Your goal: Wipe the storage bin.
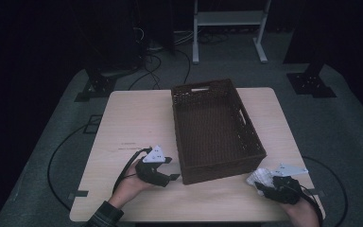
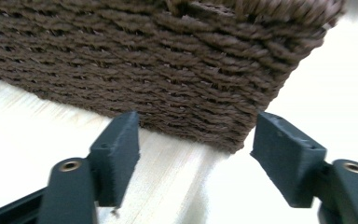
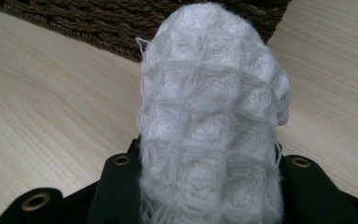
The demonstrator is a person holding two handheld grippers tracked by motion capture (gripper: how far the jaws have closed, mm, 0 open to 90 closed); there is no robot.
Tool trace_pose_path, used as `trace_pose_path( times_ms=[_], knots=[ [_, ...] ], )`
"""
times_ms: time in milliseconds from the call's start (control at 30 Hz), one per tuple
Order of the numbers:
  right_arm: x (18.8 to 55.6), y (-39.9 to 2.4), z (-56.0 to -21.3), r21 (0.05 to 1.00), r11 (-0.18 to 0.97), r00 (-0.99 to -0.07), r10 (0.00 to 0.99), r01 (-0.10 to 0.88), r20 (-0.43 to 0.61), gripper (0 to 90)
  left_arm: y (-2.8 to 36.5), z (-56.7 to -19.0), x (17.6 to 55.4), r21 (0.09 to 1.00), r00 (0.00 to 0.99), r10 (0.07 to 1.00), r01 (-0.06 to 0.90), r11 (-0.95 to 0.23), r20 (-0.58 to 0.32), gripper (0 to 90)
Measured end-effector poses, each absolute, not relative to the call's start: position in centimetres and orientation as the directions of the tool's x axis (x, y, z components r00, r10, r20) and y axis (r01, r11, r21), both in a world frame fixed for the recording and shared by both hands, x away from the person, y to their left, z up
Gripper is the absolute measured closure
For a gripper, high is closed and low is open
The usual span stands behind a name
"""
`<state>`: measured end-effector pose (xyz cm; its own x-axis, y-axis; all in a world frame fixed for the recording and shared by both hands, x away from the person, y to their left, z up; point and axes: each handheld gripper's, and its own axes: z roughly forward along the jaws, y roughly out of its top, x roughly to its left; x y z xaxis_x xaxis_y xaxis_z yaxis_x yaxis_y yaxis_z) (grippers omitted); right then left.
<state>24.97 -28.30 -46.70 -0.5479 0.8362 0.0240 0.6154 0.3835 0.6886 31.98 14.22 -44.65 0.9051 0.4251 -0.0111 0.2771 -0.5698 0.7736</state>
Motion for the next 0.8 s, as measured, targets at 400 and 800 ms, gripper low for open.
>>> trace_pose_path(
  times_ms=[400,800],
  knots=[
    [25.0,-28.5,-47.0,0.68,0.392,-0.537,0.844,0.619,0.002,57.0,12.6,-47.0,31.9,0.744,0.918,0.396,0.276,-0.609,-0.017,21.7],
    [25.1,-28.3,-47.2,0.674,0.405,-0.547,0.837,0.617,-0.002,57.0,10.8,-48.9,32.2,0.708,0.922,0.386,0.249,-0.661,0.037,20.7]
  ],
)
